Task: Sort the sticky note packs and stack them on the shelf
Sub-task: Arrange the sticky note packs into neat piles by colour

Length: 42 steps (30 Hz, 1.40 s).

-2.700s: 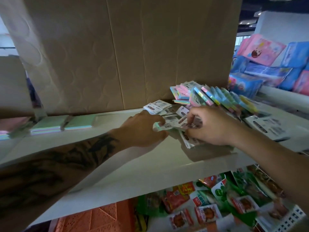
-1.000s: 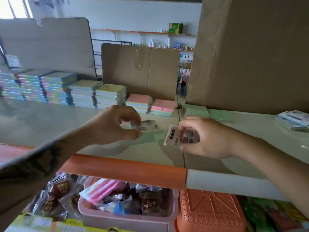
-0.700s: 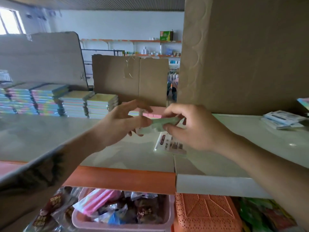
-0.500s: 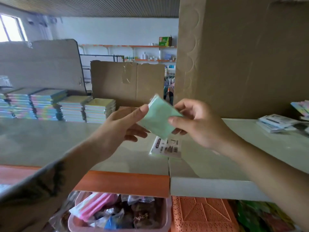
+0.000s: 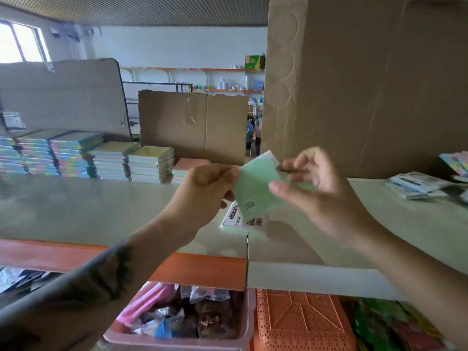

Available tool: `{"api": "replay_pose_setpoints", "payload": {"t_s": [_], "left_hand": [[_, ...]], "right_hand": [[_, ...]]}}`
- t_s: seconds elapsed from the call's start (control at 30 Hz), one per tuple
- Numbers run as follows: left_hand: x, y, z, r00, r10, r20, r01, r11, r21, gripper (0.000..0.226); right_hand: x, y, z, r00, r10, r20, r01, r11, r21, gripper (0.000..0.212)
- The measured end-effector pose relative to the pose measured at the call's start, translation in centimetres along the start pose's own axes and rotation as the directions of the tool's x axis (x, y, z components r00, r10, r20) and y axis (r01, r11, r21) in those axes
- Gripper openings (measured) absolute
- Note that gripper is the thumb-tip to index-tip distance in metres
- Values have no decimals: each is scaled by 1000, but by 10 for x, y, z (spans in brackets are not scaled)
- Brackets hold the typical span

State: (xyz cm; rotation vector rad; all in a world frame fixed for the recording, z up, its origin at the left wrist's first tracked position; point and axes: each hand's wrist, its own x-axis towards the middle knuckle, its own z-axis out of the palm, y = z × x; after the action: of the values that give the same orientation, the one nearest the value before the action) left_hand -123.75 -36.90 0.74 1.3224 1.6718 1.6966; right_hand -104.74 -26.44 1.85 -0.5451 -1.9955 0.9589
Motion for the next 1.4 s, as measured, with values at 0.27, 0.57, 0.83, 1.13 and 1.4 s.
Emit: {"api": "replay_pose_setpoints", "payload": {"t_s": [0.27, 0.57, 0.83, 1.13, 1.4], "left_hand": [[16, 1, 23, 985, -20, 171, -6, 988, 151, 31], [18, -20, 22, 966, -85, 244, -72, 818, 570, 85], [5, -25, 16, 921, -179, 345, -208, 524, 826, 95], [3, -25, 12, 911, -209, 356, -196, 539, 819, 116], [1, -21, 4, 923, -203, 327, -116, 664, 739, 103]], "right_hand": [[10, 16, -37, 817, -338, 467, 576, 529, -623, 58], [60, 44, -78, 943, -204, 264, 320, 780, -538, 52], [123, 120, -88, 973, 114, 199, 15, 833, -553, 38], [112, 143, -88, 940, 234, 248, -68, 841, -537, 47], [102, 134, -84, 947, 177, 268, 50, 745, -665, 37]]}}
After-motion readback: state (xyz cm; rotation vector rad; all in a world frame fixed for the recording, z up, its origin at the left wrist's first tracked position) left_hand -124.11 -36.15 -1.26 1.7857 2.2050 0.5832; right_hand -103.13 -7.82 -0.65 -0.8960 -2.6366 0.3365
